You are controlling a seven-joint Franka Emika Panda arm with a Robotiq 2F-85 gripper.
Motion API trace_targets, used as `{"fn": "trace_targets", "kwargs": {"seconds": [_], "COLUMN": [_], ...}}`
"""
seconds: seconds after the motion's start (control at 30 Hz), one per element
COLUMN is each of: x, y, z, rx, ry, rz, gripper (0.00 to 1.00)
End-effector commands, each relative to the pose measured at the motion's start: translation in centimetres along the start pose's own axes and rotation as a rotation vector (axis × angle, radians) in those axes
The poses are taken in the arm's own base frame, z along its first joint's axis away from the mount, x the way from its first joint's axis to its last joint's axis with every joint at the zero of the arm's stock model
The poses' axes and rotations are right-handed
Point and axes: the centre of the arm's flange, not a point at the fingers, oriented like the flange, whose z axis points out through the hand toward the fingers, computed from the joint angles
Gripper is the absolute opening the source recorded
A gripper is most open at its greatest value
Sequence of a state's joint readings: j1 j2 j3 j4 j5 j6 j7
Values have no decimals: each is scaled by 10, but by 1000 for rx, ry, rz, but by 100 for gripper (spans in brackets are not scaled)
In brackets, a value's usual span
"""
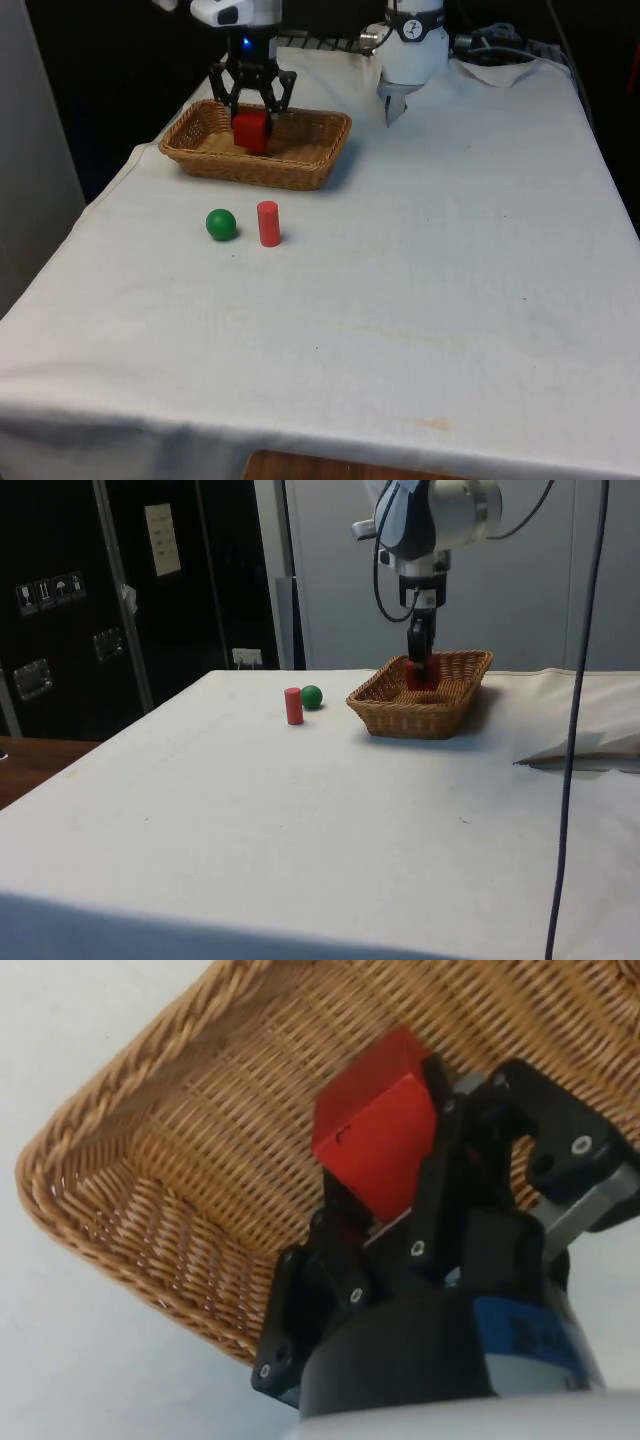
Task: Pick up the object to the left of the cylinder and place it into the basket.
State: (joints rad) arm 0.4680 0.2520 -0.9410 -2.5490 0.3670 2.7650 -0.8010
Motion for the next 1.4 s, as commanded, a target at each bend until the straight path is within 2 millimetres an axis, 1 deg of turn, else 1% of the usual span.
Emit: {"fn": "trace_targets", "kwargs": {"seconds": [0.0,0.17,0.2,0.23,0.4,0.47,0.5,0.57,0.67,0.7,0.73,0.97,1.03,1.07,1.13,1.27,1.33,1.37], "x": [-2,-3,-2,-2,-1,-3,-1,-1,-1,-1,-1,-1,1,1,4,12,19,18], "y": [-1,3,8,3,5,6,6,7,6,7,7,7,9,8,12,13,14,13], "z": [2,5,3,5,7,9,8,7,7,7,7,7,4,6,0,-7,-15,-12], "rx": [17,41,24,47,56,49,53,52,51,50,50,49,49,45,48,63,78,76], "ry": [12,5,-6,5,-3,-16,-5,-5,-6,-5,-5,-5,-6,-6,0,9,18,26], "rz": [0,3,5,5,7,9,7,7,5,6,7,7,2,6,-2,-14,-24,-17], "gripper": [6,6,6,6,6,22,22,41,70,94,99,100,100,100,100,100,100,100]}}
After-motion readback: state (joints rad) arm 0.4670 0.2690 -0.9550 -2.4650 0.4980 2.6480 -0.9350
